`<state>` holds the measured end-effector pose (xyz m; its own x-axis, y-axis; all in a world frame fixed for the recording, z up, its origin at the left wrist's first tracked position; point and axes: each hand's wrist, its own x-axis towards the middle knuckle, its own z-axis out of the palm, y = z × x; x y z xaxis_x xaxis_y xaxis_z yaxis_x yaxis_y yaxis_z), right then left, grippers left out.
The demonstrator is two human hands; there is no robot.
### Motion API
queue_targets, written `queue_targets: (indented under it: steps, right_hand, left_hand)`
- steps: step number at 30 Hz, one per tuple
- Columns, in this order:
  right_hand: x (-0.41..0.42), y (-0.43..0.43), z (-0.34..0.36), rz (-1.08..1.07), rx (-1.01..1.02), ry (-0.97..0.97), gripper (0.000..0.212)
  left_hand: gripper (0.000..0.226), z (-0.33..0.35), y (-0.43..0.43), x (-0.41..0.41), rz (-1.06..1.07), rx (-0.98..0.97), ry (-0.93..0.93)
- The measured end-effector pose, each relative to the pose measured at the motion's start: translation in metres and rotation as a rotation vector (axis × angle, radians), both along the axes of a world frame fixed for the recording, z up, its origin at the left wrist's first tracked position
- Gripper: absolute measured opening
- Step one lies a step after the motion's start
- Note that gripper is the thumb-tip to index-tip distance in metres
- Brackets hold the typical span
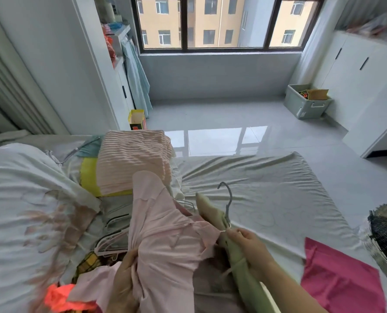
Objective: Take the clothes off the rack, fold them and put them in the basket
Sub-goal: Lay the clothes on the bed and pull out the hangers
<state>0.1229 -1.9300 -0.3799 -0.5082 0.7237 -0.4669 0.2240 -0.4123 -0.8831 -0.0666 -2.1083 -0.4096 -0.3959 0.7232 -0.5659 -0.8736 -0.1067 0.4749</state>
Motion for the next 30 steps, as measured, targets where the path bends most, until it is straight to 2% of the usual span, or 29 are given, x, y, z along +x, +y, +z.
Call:
queue_targets:
  steps: [2,4,6,8,10,11,12,13,14,16,18,21,23,27,30]
  right_hand:
    - [0.002,0.001,0.006,0.044,-0.047,0.029,0.019]
    - [0.005,0.005,0.009,0.061,-0.043,0.013,0.034]
    - [0.011,0.01,0.011,0.044,0.046,-0.007,0.03]
    - [0.017,0.013,0.012,0.03,0.088,-0.014,0.022]
    - [0.019,0.01,0.013,0.048,0.074,-0.006,0.02]
    - [0.018,0.006,0.012,0.067,0.072,-0.014,0.019]
    - [0.017,0.002,0.013,0.084,0.068,-0.021,0.019]
    - [0.016,-0.001,0.014,0.091,0.07,-0.026,0.019]
    - [0.016,-0.003,0.017,0.088,0.07,-0.027,0.02]
    - [0.018,-0.001,0.022,0.096,0.077,-0.006,0.023]
    - [0.021,0.001,0.029,0.124,0.098,0.001,0.024]
    - [0.027,0.004,0.029,0.115,0.153,-0.067,0.016]
    - [0.03,0.01,0.018,0.11,0.236,-0.183,0.011]
    - [0.04,0.019,-0.005,0.094,0.32,-0.382,0.009]
    - [0.046,0.022,-0.017,0.267,0.486,-0.622,0.026]
  left_hand:
    - [0.044,-0.011,0.006,0.002,0.044,-0.027,0.035]
    - [0.046,-0.019,0.012,0.004,0.036,-0.093,0.061]
    - [0.036,-0.028,0.015,0.008,-0.027,-0.182,0.15]
    - [0.051,-0.037,0.018,0.009,-0.209,-0.451,0.473]
    - [0.077,-0.046,0.027,0.012,-0.48,-0.834,1.032]
    - [0.079,-0.036,0.034,0.017,-0.519,-0.923,1.345]
    - [0.074,-0.026,0.045,0.025,-0.505,-0.839,1.561]
    - [0.066,-0.014,0.057,0.037,-0.467,-0.619,1.651]
    - [0.058,-0.003,0.069,0.05,-0.489,-0.402,1.657]
    - [0.053,0.012,0.089,0.075,-0.606,-0.164,1.63]
    - [0.053,0.013,0.099,0.088,-0.563,-0.096,1.642]
    - [0.025,0.011,0.103,0.091,-0.424,-0.019,1.723]
    - [0.012,0.014,0.101,0.094,-0.31,0.034,1.778]
    - [0.01,0.035,0.092,0.085,-0.128,0.099,1.678]
    - [0.014,0.04,0.086,0.063,-0.105,0.051,1.745]
